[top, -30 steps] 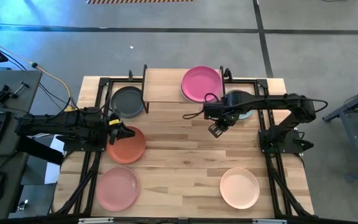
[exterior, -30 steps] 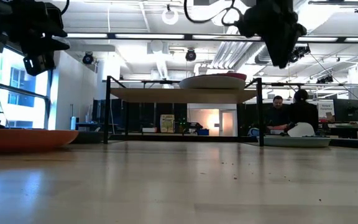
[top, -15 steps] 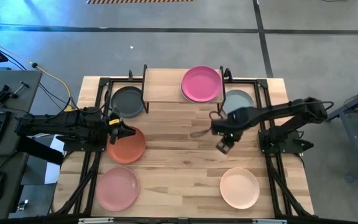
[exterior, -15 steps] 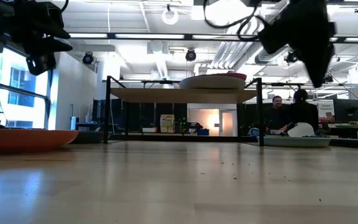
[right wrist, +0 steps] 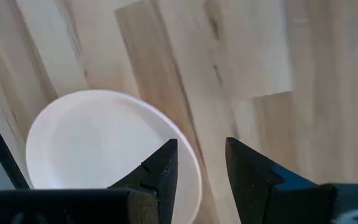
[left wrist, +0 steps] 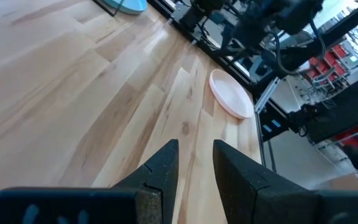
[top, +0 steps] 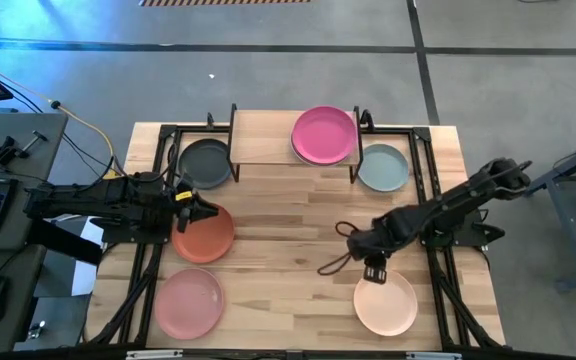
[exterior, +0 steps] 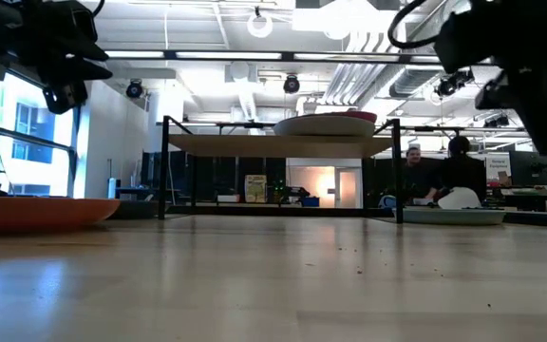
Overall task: Place and stack plates onto a shelf
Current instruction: Stack the light orange plate on top of the pink plate on the shelf
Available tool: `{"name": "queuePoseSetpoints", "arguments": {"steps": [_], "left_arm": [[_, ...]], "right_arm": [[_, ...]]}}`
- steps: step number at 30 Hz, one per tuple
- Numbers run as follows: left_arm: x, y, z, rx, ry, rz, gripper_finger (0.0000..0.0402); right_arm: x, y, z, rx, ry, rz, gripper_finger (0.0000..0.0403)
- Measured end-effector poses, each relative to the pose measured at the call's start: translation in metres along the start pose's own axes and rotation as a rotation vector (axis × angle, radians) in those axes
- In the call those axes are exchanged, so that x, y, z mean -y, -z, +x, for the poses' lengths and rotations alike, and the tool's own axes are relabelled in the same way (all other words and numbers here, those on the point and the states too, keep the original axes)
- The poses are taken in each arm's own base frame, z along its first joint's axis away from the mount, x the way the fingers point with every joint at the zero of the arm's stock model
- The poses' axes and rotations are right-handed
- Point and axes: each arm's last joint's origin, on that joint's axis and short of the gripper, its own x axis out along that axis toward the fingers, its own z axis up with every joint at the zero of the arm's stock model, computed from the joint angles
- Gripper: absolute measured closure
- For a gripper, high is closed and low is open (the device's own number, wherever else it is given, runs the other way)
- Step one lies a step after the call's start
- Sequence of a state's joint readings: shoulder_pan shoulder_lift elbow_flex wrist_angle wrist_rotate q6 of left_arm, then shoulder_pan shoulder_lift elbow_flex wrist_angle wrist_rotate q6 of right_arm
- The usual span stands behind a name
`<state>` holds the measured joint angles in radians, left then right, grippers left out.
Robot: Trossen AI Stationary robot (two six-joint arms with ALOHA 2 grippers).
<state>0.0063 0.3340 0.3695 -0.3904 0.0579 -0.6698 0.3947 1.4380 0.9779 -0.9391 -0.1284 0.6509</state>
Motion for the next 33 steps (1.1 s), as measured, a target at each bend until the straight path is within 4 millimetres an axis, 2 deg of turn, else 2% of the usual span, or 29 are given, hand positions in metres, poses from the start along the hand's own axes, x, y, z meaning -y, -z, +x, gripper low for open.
{"name": "queuePoseSetpoints", "arguments": {"steps": [13, 25, 33], "left_arm": [[-0.001, -0.001, 0.000, 0.030, -0.038, -0.025, 0.0312], [-0.003, -0.002, 0.000, 0.077, -0.096, -0.026, 0.0312], [-0.003, -0.002, 0.000, 0.085, -0.105, -0.038, 0.0312]], "right_arm": [[-0.013, 0.033, 0.036, -0.011, 0.008, -0.161, 0.0288], [0.001, 0.052, 0.062, -0.024, 0.066, -0.124, 0.0288], [0.005, 0.054, 0.069, -0.012, 0.056, -0.117, 0.0301]]}}
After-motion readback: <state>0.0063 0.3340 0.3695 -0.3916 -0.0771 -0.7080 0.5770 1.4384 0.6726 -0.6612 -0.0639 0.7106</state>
